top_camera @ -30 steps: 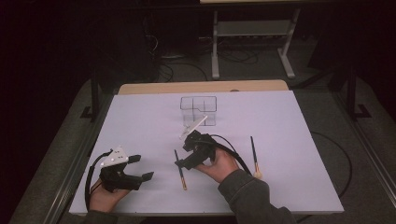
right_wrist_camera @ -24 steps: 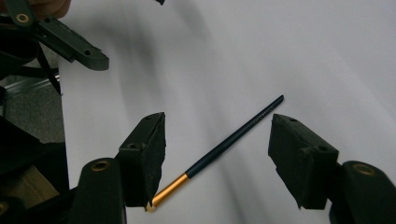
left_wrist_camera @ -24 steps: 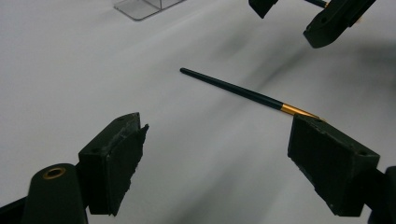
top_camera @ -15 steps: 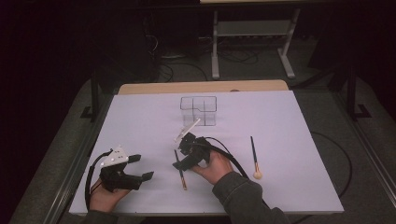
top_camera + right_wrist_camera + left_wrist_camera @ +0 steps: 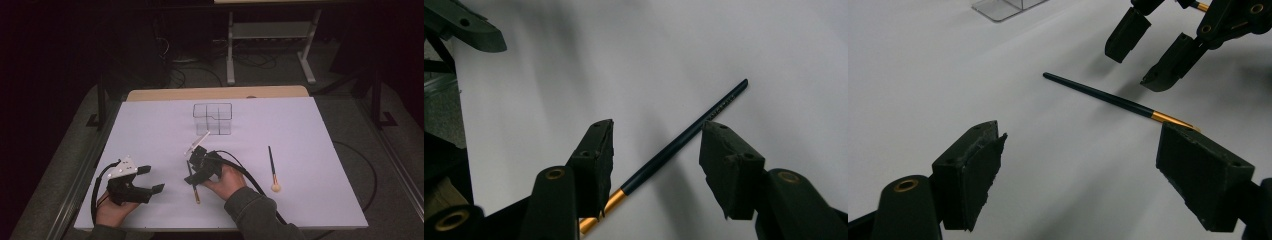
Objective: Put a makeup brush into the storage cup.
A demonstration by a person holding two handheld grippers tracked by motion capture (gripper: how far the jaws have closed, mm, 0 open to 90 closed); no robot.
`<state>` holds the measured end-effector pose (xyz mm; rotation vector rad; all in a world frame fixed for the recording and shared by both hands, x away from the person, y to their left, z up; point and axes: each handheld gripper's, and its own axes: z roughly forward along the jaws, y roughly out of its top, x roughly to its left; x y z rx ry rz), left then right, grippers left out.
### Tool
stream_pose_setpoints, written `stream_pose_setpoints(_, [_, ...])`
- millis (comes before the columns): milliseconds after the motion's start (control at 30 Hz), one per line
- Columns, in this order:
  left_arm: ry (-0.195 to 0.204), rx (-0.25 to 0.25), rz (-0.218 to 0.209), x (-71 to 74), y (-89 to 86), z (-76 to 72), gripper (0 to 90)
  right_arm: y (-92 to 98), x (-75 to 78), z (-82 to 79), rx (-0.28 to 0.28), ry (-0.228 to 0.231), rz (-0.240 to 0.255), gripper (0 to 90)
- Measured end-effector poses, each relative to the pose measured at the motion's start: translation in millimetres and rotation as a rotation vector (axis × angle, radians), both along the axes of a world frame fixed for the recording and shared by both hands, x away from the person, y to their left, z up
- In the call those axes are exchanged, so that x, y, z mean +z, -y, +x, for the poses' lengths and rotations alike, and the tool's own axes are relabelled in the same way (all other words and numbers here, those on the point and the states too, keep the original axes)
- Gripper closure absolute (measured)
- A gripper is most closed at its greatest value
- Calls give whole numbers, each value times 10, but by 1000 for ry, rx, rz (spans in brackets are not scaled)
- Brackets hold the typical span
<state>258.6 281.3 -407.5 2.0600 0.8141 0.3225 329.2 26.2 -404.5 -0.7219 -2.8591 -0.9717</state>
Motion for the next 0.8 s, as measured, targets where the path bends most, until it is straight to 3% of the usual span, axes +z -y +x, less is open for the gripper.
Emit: stream_pose_setpoints(800, [2,-1,9,7,4,3,173,-73,-151,-7,2,-24,-72,543])
